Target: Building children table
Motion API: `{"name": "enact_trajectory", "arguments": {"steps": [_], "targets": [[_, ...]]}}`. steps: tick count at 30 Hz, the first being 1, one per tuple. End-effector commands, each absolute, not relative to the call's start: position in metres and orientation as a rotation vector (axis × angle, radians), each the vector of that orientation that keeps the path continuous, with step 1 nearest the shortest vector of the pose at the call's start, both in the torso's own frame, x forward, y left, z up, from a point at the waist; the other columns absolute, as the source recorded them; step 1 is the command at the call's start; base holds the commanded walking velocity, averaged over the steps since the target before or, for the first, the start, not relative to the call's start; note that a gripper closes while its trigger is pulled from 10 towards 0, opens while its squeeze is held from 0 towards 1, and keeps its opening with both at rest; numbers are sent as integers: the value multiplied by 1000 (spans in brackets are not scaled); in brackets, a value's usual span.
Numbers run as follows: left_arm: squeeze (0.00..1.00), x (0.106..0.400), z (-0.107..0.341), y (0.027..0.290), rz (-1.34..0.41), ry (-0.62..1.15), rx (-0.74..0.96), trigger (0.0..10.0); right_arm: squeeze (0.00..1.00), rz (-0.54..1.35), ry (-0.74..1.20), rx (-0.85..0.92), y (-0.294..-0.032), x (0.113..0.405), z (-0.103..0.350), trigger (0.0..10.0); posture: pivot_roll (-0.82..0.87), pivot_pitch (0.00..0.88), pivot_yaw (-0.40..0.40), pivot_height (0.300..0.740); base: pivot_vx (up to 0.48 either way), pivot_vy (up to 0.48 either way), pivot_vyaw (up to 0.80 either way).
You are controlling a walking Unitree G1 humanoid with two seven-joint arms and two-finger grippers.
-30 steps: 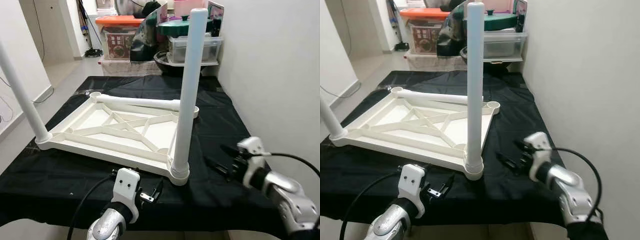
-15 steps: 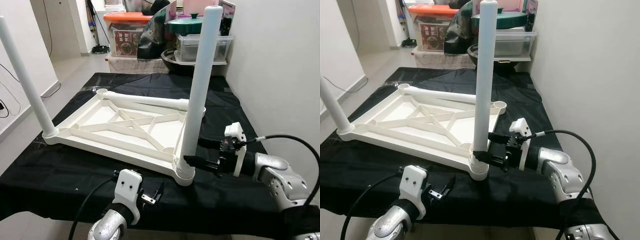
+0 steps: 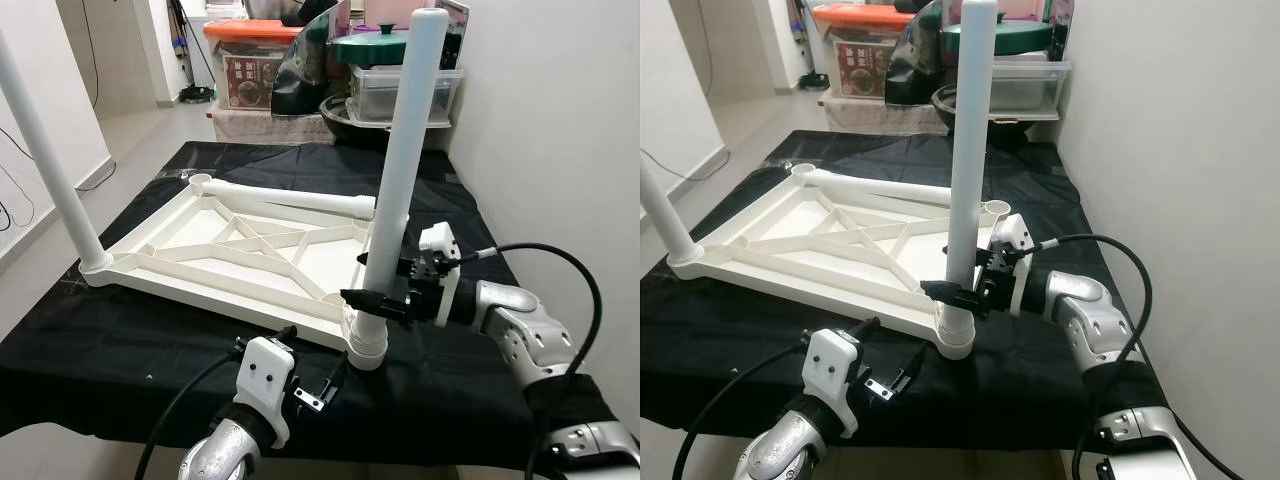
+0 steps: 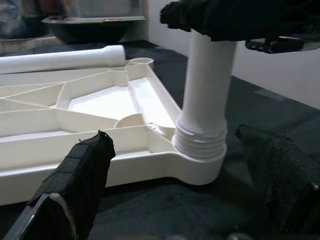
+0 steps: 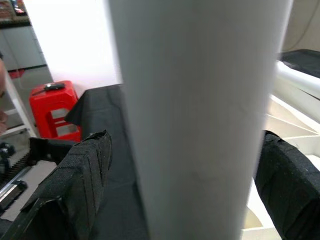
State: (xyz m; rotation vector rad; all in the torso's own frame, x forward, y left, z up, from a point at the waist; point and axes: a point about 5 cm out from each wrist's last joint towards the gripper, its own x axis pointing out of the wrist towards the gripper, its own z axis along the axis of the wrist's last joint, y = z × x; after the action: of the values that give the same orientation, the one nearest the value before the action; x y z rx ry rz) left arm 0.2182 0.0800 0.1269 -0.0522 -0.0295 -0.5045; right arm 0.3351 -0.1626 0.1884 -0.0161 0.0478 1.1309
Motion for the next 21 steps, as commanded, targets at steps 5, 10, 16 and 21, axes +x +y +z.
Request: {"name": "enact_trajectory", "arguments": {"steps": [5,10,16,21], "targets": [[0,216,126,80,-512,-33,-36,10000,0,1141,40,-44,-154,341,186,10000,79,7,-45,740,0,0,0],[0,215,125,80,-511,-29,-26,10000,0,1126,29,-55,-148,345,183,10000,82,8,-47,740,0,0,0],[0,215,125,78,-517,-28,-20,10000,0,1088,7,-55,-147,352,185,6471,86,8,-50,740,0,0,0],[0,215,124,78,-516,-27,-19,10000,0,1087,2,-56,-148,353,185,0,82,8,-48,740,0,0,0]]}}
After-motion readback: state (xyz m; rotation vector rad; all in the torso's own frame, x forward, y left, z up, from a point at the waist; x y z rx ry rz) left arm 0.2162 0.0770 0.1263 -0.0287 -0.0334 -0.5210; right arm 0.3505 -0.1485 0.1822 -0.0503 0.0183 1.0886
